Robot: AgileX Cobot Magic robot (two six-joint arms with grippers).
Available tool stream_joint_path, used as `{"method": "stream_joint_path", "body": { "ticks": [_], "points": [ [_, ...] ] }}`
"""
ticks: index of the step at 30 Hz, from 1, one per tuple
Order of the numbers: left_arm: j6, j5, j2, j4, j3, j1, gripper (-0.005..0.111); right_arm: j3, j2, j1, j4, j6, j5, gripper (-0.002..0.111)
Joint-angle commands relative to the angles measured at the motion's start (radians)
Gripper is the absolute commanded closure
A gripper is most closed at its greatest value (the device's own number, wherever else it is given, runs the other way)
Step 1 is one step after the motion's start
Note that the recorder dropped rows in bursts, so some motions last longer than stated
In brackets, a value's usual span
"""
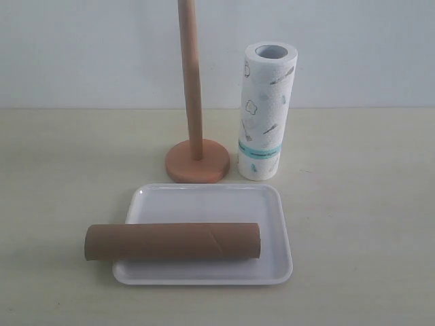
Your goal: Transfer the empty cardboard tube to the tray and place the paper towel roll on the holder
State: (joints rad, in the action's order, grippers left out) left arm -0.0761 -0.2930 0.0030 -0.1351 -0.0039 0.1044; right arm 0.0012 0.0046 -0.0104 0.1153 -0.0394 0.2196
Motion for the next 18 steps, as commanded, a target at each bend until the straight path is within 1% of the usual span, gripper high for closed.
{"method": "stream_joint_path", "body": {
  "ticks": [1, 3, 4, 8, 12, 15, 18],
  "points": [
    [-0.005, 0.000, -0.003, -0.011, 0.004, -0.004, 0.103, -0.001, -0.005, -0.007, -0.007, -0.001, -0.420, 0.108],
    [-0.005, 0.000, -0.003, -0.011, 0.004, -0.004, 0.103, -0.001, -0.005, -0.007, -0.005, -0.029, -0.607, 0.108],
    [-0.005, 0.000, -0.003, -0.011, 0.004, -0.004, 0.103, -0.001, -0.005, -0.007, -0.005, -0.042, -0.631, 0.108],
    [-0.005, 0.000, -0.003, -0.011, 0.004, -0.004, 0.103, -0.055, 0.103, -0.007, -0.066, -0.065, -0.542, 0.108],
    [-0.005, 0.000, -0.003, -0.011, 0.004, -0.004, 0.103, -0.143, 0.323, -0.007, -0.154, -0.061, -0.546, 0.108],
    [-0.005, 0.000, -0.003, -0.011, 0.004, -0.004, 0.103, -0.217, 0.494, -0.007, -0.163, 0.023, -0.552, 0.108],
    [-0.005, 0.000, -0.003, -0.011, 0.004, -0.004, 0.103, -0.264, 0.630, -0.007, -0.163, 0.111, -0.610, 0.108]
  ]
}}
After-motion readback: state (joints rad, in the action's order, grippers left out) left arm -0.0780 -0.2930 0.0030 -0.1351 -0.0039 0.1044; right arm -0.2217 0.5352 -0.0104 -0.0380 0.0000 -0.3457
